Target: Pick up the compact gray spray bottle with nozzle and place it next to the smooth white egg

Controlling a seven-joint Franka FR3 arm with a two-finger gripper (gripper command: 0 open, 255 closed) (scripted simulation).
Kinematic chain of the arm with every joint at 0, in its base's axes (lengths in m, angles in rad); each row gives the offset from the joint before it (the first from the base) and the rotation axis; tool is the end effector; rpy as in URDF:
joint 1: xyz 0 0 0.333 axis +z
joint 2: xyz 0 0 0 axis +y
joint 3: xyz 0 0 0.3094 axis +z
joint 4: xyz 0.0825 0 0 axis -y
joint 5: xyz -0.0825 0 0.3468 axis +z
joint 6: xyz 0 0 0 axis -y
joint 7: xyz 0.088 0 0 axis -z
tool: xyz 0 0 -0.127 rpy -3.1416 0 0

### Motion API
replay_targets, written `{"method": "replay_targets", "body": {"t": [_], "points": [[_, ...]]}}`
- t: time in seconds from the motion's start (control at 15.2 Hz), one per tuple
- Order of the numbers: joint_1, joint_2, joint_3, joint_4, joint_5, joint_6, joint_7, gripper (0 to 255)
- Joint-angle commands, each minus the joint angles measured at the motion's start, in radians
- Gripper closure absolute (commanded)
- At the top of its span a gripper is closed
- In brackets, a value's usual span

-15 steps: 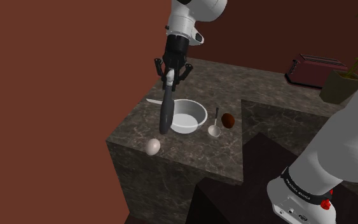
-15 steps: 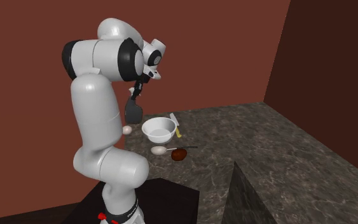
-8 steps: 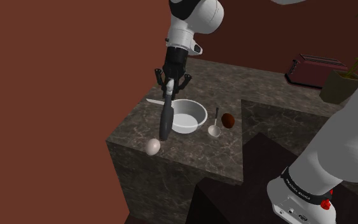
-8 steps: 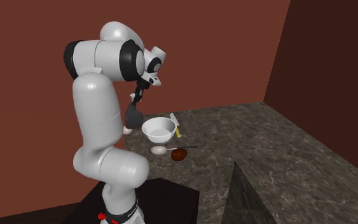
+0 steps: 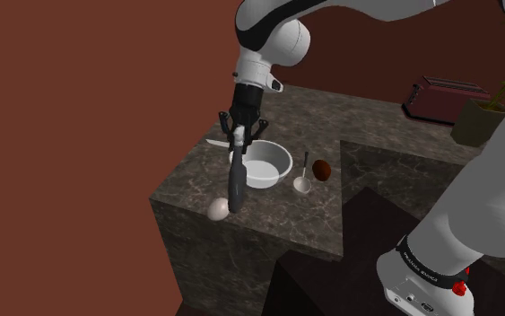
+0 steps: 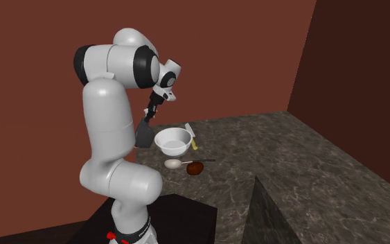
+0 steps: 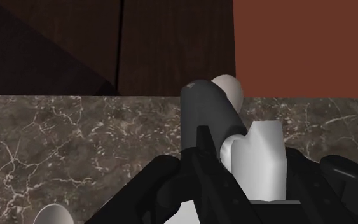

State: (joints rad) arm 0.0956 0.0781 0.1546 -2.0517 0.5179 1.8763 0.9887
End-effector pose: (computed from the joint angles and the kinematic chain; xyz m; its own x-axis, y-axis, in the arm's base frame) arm 0.4770 0.1693 0.3876 0.4906 -0.7020 -0.5162 -0.8191 -0.5736 0.0016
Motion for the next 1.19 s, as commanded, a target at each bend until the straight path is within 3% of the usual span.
{"method": "replay_targets", "body": {"t": [0.0,1.12], "points": [[0.001,0.014,0.0,-0.011,0.002,0.023,-0.011,255],[0.013,0.114,0.002,-0.075,0.026,0.174,-0.083,255]]}}
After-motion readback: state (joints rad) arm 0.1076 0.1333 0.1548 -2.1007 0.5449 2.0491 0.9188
